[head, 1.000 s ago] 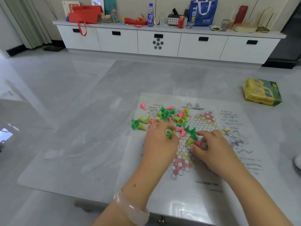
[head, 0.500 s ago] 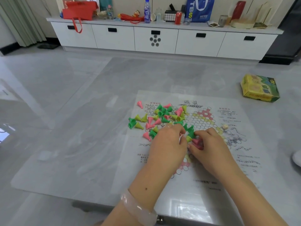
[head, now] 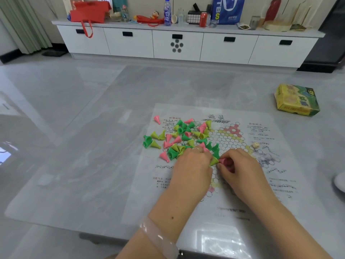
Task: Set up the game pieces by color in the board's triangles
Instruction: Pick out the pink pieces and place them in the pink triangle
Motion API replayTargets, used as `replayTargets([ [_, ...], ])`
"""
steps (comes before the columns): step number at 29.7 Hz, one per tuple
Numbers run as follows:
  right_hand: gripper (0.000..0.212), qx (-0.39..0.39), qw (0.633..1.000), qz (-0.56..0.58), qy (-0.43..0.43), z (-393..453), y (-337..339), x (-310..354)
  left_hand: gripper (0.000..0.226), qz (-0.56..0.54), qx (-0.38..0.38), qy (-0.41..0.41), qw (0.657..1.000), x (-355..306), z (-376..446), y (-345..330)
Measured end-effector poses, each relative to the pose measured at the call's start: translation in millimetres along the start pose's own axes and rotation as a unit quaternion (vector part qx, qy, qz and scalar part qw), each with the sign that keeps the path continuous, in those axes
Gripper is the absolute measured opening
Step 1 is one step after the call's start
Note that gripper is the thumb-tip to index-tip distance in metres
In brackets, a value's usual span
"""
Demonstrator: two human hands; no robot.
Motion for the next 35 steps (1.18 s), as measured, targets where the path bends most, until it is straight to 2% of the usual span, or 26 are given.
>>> replayTargets([
  [3,0.004,0.009,1.0,-0.003,0.017,2,0,-4,0.03,0.004,-0.002,-0.001,1.0,3,3,-2],
  [10,0.01,0.101,0.987,-0.062,0.111,18,10,-17,0.031,0.063,-0.018,-0.019,0.998,1,14,-11],
  [18,0.02,0.096,0.971,-0.094,0.196,33,11,-31,0.014,0.081,-0.063,-0.031,0.994,-2,25,-13],
  [20,0.024,0.099,0.966,-0.107,0.215,36,12,-33,0.02,0.07,-0.062,-0.021,0.995,2,29,-15],
  [24,0.024,0.113,0.964,-0.078,0.226,38,13,-40,0.032,0.03,-0.071,-0.022,0.997,12,34,-21],
  [27,0.024,0.11,0.963,-0.043,0.242,37,14,-45,0.015,0.028,-0.043,-0.038,0.998,19,34,-15],
  [32,0.021,0.116,0.95,-0.005,0.289,38,19,-52,0.019,0.012,-0.038,-0.088,0.995,28,30,-12],
  [35,0.028,0.103,0.95,0.012,0.293,39,22,-57,0.019,0.014,-0.037,-0.096,0.995,31,31,-7],
])
Point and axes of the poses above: each hand's wrist, its own z-axis towards the middle knuckle, its own y-axis out of the back of the hand, x = y × z, the point moved 1 cm from there along z, towards the middle knuckle, and after that the axes turned 7 degrees about z, right-handed, at the moved point
